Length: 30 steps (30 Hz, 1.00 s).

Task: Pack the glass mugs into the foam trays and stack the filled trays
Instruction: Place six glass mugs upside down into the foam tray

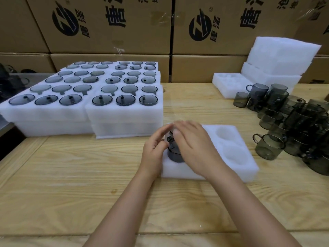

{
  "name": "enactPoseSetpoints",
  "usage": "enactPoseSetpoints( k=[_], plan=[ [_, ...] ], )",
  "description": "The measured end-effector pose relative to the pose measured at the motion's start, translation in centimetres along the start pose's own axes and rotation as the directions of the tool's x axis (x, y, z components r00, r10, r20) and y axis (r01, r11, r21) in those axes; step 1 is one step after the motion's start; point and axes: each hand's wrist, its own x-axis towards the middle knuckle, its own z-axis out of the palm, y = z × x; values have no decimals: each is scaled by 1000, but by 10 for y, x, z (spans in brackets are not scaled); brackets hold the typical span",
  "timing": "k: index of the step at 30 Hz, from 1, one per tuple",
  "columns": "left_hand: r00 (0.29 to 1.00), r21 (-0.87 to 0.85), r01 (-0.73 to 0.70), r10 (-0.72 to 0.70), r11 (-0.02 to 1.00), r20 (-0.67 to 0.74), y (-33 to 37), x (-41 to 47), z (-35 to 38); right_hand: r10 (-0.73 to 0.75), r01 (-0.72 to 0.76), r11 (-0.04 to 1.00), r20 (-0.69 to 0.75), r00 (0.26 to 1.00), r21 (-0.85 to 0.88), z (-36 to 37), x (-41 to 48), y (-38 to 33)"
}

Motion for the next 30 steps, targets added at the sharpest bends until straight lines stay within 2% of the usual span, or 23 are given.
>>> enactPoseSetpoints(
  k=[2,4,5,6,7,9,10,14,18,21,22,23,25,26,27,28,29,30],
  plan=[
    [999,-56,-15,13,998,-42,0,0,2,65,-67,998,126,990,6,2,22,1],
    [991,-77,-57,47,995,-126,0,-3,3,135,-97,987,317,939,-131,12,32,4],
    [982,-18,-118,114,993,-149,2,-4,3,158,-89,976,369,916,-198,16,34,5],
    [973,85,-192,201,978,-112,4,-5,5,173,-69,962,397,902,-263,20,34,8],
    [963,192,-261,269,946,-16,5,-4,7,185,-36,939,415,891,-341,23,33,10],
    [945,376,-320,267,870,186,6,-3,10,213,40,865,438,874,-500,29,30,13],
    [946,427,-309,228,850,230,7,-3,10,222,50,844,433,873,-535,30,28,14],
    [966,487,-224,126,844,225,6,-5,6,205,25,871,407,890,-492,33,26,15],
    [970,508,-236,167,829,178,8,-9,14,166,39,902,429,888,-429,32,25,20],
    [983,359,-181,164,916,78,8,-16,16,101,7,972,449,888,-233,24,24,20],
    [988,284,-157,150,946,44,8,-18,15,67,-24,994,431,900,-103,22,24,19],
    [990,228,-142,140,963,25,7,-20,14,44,-90,991,388,921,100,17,22,19],
    [992,189,-123,122,974,21,5,-21,9,115,-225,853,252,961,471,1,16,21],
    [994,186,-106,103,977,22,5,-20,7,183,-222,833,126,975,507,-9,12,29],
    [997,176,-75,73,982,19,4,-20,5,237,-195,893,-54,970,406,-20,6,40],
    [999,150,-34,32,988,17,4,-18,3,253,-201,955,-244,936,219,-31,0,57],
    [1000,119,8,-11,993,23,3,-18,3,253,-271,962,-405,879,12,-41,-7,75],
    [998,100,42,-46,994,37,2,-17,3,270,-386,913,-511,816,-133,-50,-16,92]
  ],
)
